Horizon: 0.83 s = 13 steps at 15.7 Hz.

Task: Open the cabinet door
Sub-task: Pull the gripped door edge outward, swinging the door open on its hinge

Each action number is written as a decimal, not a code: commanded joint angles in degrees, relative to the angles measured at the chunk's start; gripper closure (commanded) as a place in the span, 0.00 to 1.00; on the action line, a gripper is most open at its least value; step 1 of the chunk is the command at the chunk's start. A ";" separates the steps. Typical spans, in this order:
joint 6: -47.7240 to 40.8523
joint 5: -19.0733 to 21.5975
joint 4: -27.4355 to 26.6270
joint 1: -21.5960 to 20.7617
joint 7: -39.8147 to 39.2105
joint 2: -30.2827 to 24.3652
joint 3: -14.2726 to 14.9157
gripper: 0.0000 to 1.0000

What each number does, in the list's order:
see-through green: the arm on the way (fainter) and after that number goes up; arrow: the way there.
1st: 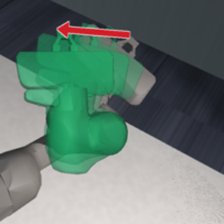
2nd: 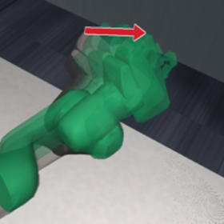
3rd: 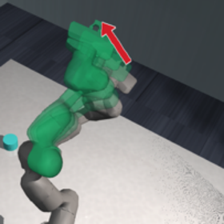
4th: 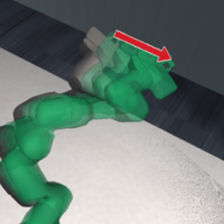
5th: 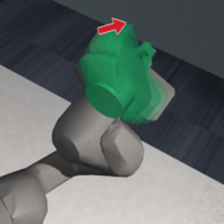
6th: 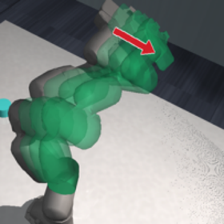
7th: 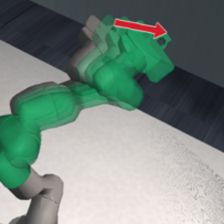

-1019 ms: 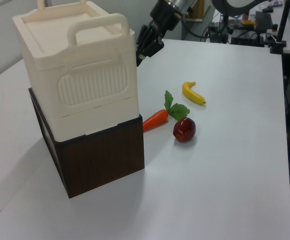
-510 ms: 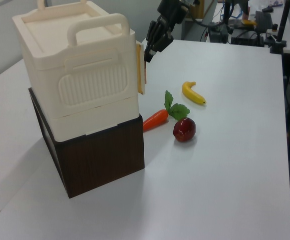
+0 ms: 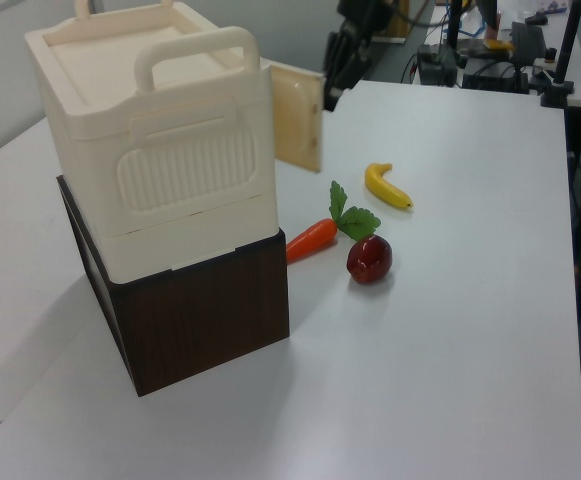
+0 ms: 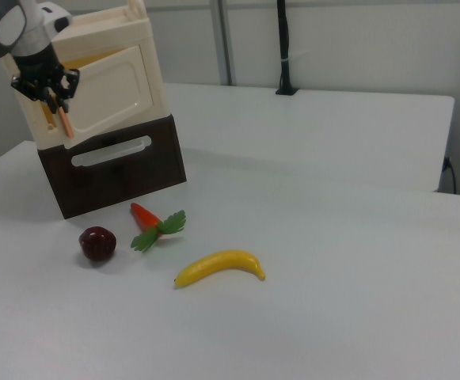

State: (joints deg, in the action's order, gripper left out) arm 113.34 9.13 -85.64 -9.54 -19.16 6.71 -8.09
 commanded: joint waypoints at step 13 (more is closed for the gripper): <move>-12.97 -2.54 4.43 9.45 5.27 -5.57 -0.87 0.00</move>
State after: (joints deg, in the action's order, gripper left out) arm 100.20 7.66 -81.61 0.66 -17.13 0.83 -8.48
